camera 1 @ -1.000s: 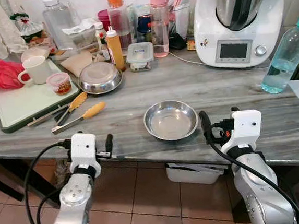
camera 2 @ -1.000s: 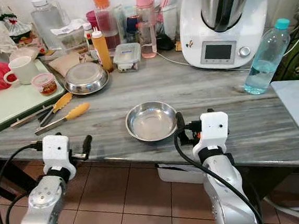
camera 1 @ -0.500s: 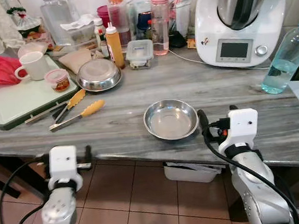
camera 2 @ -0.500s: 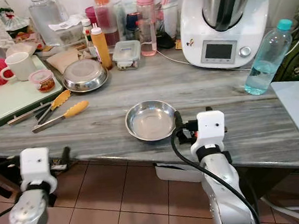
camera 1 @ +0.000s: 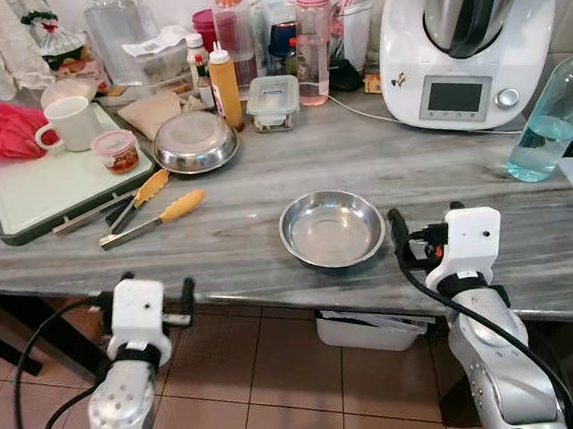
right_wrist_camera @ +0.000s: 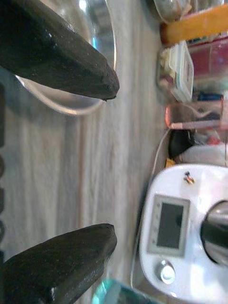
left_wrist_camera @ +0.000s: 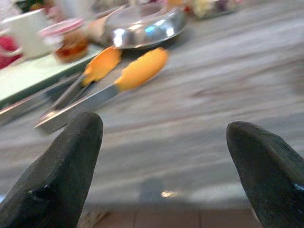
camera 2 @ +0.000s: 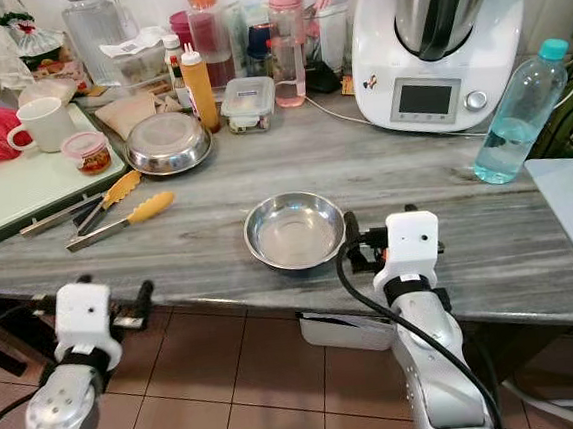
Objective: Setting the table
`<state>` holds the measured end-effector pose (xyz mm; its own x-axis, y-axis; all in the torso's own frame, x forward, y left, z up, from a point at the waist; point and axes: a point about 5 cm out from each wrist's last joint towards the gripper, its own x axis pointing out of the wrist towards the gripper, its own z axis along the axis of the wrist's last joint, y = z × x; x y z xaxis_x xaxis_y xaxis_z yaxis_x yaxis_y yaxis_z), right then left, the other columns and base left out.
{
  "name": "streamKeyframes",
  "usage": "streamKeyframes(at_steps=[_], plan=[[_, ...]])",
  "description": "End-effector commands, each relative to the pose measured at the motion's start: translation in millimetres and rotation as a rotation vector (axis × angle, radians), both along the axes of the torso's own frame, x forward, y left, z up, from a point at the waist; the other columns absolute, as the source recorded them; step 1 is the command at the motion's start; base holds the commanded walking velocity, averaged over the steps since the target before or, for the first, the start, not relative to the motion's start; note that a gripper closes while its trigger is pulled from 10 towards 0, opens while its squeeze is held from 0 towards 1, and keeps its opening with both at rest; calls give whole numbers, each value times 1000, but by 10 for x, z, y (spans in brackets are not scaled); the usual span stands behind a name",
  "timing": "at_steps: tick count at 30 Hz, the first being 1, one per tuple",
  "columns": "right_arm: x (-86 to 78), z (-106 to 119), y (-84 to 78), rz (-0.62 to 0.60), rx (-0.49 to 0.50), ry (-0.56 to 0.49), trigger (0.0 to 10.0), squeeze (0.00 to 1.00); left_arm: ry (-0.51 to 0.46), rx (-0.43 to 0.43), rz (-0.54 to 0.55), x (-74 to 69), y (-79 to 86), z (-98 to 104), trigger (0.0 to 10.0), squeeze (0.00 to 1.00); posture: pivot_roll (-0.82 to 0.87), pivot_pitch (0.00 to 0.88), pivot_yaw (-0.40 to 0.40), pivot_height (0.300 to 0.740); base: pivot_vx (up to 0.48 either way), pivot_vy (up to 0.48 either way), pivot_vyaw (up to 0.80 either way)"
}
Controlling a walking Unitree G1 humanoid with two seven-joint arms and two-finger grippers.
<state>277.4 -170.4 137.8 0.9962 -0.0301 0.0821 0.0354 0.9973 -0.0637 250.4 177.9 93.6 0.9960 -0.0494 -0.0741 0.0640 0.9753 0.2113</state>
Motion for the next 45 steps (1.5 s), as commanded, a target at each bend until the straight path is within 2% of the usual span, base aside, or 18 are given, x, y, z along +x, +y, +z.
streamKeyframes(at_steps=[1,6,9,14,20,22,25,28,29,35,42,45], plan=[[-40,75,-84,-42,7,-33,10000,0,2,5,-13,17,10,3,10000,0,-12,14,30,740,0,0,0],[-194,59,-117,-44,35,-31,10000,0,10,2,-16,30,13,-9,10000,0,-27,16,51,740,0,0,0],[-390,22,-47,6,47,-24,10000,0,8,5,-68,33,-30,-4,10000,0,-50,19,63,740,0,0,0],[-524,-78,-46,19,41,13,10000,0,-6,-9,-62,52,-78,-32,10000,0,-72,2,61,740,0,0,0],[-411,-34,17,63,13,1,10000,0,-38,-23,-24,125,-47,-1,10000,0,-70,0,35,740,0,0,0],[-298,62,55,88,0,-34,10000,0,-55,-18,8,154,-33,8,10000,0,-63,0,31,740,0,0,0],[-214,88,71,102,-6,-45,10000,0,-65,-17,10,140,-24,18,10000,0,-33,0,8,740,0,0,0],[-164,130,88,126,16,-51,10000,0,-72,-32,42,138,13,64,10000,0,-10,0,11,740,0,0,0],[-147,84,110,141,-5,-40,10000,0,-65,-28,43,137,14,32,10000,0,-11,0,19,740,0,0,0],[-141,87,52,113,9,-37,10000,0,-74,-23,16,105,-99,39,10000,0,-5,0,13,740,0,0,0],[-137,49,53,83,33,-28,10000,0,-82,-20,12,154,-87,64,10000,0,-3,0,12,740,0,0,0],[-142,25,113,101,30,-20,10000,0,-79,-15,10,147,-100,52,10000,0,-11,1,18,740,0,0,0]])
